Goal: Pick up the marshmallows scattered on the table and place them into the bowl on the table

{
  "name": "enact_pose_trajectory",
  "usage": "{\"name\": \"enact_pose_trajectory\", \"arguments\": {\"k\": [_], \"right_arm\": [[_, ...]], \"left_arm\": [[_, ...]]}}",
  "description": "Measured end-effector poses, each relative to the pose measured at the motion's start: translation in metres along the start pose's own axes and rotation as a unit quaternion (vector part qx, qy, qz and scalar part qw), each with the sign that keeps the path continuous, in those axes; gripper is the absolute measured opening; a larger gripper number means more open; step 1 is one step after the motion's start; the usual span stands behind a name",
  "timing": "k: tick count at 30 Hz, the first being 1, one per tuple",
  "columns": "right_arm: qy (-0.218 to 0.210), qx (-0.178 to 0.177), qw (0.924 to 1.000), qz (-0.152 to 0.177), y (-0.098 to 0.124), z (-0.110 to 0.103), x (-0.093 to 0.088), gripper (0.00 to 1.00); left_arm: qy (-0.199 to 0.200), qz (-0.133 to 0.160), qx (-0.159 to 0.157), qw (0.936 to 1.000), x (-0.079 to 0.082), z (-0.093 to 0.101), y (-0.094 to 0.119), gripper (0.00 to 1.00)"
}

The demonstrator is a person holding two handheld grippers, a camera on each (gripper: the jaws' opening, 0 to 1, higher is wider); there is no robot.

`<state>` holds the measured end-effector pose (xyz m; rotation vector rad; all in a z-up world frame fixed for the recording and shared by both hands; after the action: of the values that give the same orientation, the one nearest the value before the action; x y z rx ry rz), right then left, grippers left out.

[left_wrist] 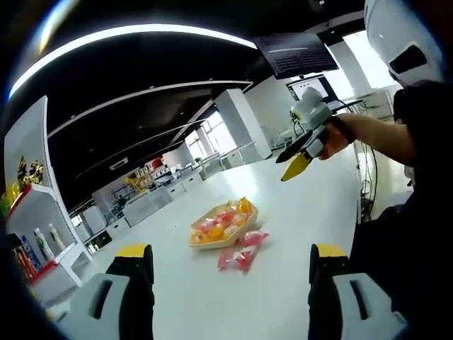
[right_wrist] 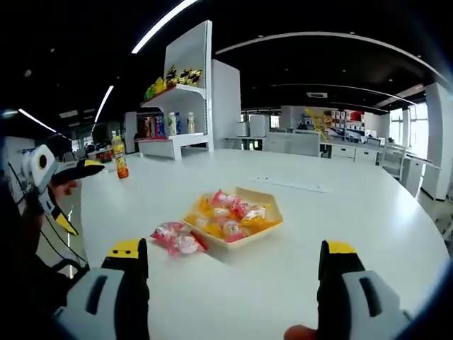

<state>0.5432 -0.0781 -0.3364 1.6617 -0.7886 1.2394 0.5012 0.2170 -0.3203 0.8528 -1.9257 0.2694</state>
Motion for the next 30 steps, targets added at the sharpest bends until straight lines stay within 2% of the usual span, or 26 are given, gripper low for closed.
{"name": "enact_pose_trajectory", "arguments": {"k": [6, 13, 20, 30], "right_arm": [[-0.003, -0.002, 1.0, -0.006, 0.018, 0.001, -0.015, 0.97], [0.005, -0.002, 0.9996, -0.026, 0.035, 0.001, -0.032, 0.97], [0.009, -0.011, 0.9998, -0.016, 0.044, 0.0, -0.028, 0.96], [0.023, -0.005, 0.9996, -0.016, 0.045, -0.009, -0.024, 0.96]], "left_arm": [[0.0, 0.002, -0.009, 1.0, 0.003, 0.008, -0.005, 0.91], [0.001, 0.007, -0.002, 1.0, 0.007, 0.009, -0.003, 0.91], [0.002, 0.004, -0.003, 1.0, 0.007, 0.011, -0.004, 0.91], [0.006, 0.003, -0.004, 1.0, 0.006, 0.011, -0.007, 0.91]]}}
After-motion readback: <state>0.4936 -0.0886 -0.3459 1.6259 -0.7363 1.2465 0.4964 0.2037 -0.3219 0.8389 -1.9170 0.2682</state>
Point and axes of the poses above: the point that each gripper's makers call its tool centre point, and the gripper's own axes: y roughly backward along the fingers, z roughly to its right, x roughly out of its top, the point moved 6 cm from there along y, roughly backward along the fingers, and after that the axes turned 5 degrees about -y, right-handed, at the moved point
